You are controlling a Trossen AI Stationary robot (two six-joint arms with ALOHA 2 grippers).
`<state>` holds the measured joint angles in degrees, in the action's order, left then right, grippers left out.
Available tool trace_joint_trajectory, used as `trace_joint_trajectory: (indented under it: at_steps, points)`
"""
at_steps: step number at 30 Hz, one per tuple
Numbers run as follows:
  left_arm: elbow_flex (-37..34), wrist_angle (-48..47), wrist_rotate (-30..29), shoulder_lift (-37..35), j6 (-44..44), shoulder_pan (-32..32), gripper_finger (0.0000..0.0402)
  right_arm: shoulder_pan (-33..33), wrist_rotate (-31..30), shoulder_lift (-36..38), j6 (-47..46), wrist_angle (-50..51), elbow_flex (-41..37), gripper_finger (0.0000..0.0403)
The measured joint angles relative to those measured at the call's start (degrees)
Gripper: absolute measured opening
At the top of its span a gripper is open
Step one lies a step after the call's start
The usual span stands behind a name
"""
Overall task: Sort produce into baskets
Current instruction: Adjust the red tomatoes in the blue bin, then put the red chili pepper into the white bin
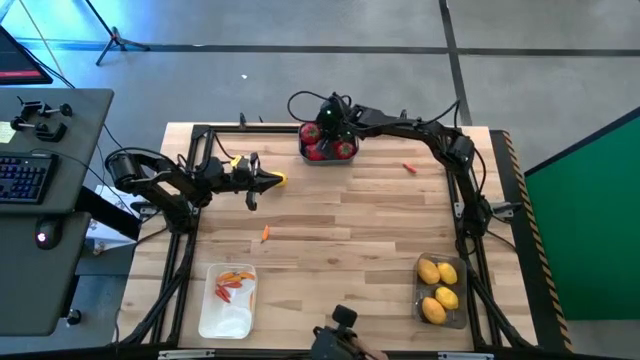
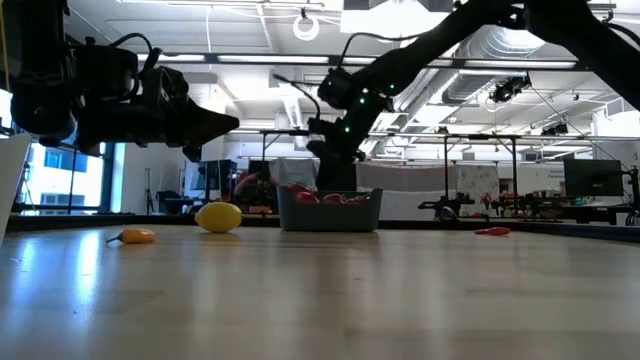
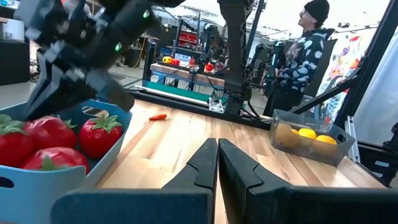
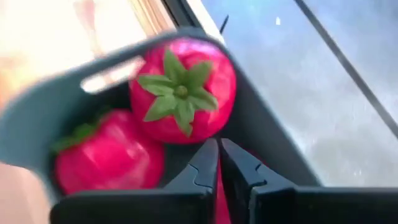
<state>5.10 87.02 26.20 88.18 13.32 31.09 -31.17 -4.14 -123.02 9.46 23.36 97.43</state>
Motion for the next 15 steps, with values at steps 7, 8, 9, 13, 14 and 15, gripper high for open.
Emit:
trace_joint_trajectory:
  at_steps: [7,8,9,13,14,15]
  points:
    - [0.00,-0.14,0.00,0.00,0.00,0.00,0.0000,0.91,0.68,2.75,1.99,-3.24,0.00,0.0001]
    - [0.00,-0.14,0.00,0.00,0.02,0.00,0.0000,0.95,1.86,2.75,1.94,-4.54,0.02,0.0001]
    - [0.01,-0.14,0.00,0.00,0.01,0.00,0.0000,0.95,3.32,2.72,1.49,-4.87,0.02,0.0000]
    - [0.00,-0.15,0.00,0.00,0.02,0.00,0.0000,1.21,4.21,0.48,0.51,-4.97,0.03,0.0000]
    - [0.00,-0.19,0.00,0.00,0.06,0.00,0.0000,1.21,4.17,0.18,0.21,-4.78,-0.03,0.0000]
    - [0.00,-0.20,0.00,0.00,0.09,0.00,0.0000,1.23,4.16,0.05,-0.17,-4.59,-0.07,0.0000]
